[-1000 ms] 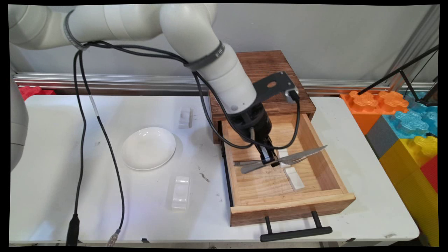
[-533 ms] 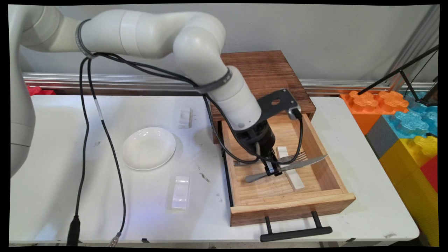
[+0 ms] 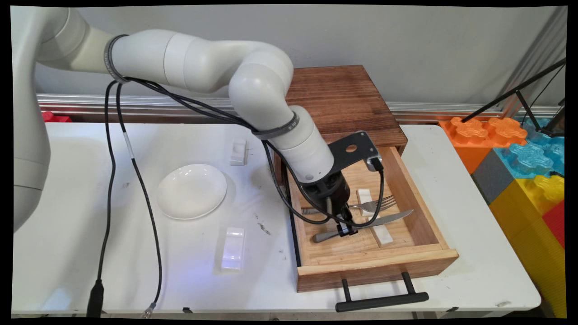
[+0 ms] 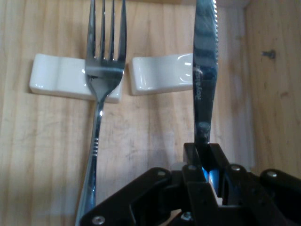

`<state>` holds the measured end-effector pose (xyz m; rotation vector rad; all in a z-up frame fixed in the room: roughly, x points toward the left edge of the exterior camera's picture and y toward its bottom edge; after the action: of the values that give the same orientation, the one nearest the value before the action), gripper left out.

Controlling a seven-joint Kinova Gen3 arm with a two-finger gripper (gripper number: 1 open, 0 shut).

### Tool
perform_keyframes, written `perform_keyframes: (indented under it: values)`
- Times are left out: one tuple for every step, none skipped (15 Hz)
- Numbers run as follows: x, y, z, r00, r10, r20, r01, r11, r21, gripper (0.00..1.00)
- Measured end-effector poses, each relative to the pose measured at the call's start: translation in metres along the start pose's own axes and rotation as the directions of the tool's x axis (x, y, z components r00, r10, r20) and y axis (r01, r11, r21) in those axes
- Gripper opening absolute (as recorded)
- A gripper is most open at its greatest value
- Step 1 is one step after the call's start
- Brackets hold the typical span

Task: Place the picked object into the drawer

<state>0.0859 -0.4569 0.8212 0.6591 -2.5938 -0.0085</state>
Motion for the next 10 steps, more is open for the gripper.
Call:
perform_keyframes:
  values:
    - [-0.001, 0.000, 0.001, 1.000, 0.000, 0.002, 0.000, 1.000, 0.001, 0.00]
    - [-0.002, 0.000, 0.003, 1.000, -0.001, 0.005, 0.001, 1.000, 0.002, 0.00]
    - [-0.004, -0.001, 0.004, 1.000, -0.001, 0.008, 0.001, 1.000, 0.004, 0.00]
    - [-0.005, -0.001, 0.006, 1.000, -0.002, 0.011, 0.002, 1.000, 0.004, 0.00]
    - [-0.007, -0.001, 0.007, 1.000, -0.003, 0.014, 0.003, 1.000, 0.006, 0.00]
    - [-0.008, -0.001, 0.009, 1.000, -0.005, 0.016, 0.005, 1.000, 0.007, 0.00]
    - [-0.009, -0.002, 0.010, 1.000, -0.008, 0.016, 0.007, 1.000, 0.009, 0.00]
    - [-0.009, -0.002, 0.011, 1.000, -0.010, 0.017, 0.010, 1.000, 0.009, 0.00]
    - [-0.010, -0.002, 0.013, 1.000, -0.012, 0.017, 0.012, 1.000, 0.008, 0.00]
    - [-0.010, -0.002, 0.014, 1.000, -0.014, 0.017, 0.014, 1.000, 0.007, 0.00]
